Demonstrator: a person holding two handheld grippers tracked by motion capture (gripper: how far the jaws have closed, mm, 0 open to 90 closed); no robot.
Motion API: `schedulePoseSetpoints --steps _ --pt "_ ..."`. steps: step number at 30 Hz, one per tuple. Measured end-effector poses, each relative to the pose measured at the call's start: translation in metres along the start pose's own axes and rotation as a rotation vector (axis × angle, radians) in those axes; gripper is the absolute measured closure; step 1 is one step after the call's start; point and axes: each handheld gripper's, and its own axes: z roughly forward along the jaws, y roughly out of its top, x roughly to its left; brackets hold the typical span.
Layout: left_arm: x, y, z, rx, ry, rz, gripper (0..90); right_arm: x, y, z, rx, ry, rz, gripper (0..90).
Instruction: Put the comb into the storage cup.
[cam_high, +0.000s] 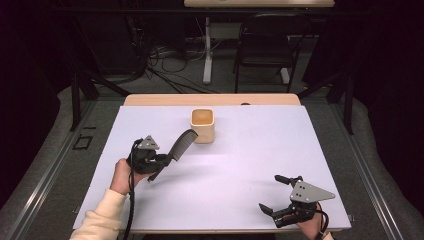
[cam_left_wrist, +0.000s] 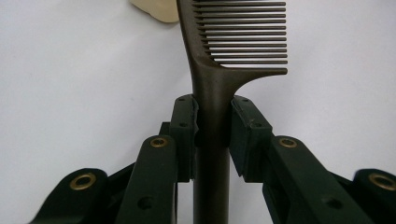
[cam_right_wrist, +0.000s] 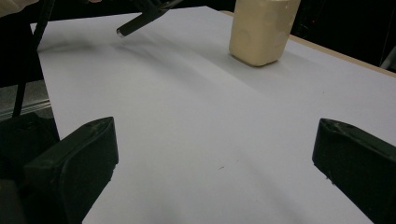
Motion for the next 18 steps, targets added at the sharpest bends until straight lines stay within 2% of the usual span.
schedulePoseSetpoints --steps 18 --pt "0.011 -0.001 0.003 -0.070 0.030 -0.045 72.4 0.000 0.000 0.000 0.002 0.002 -0.002 0.0"
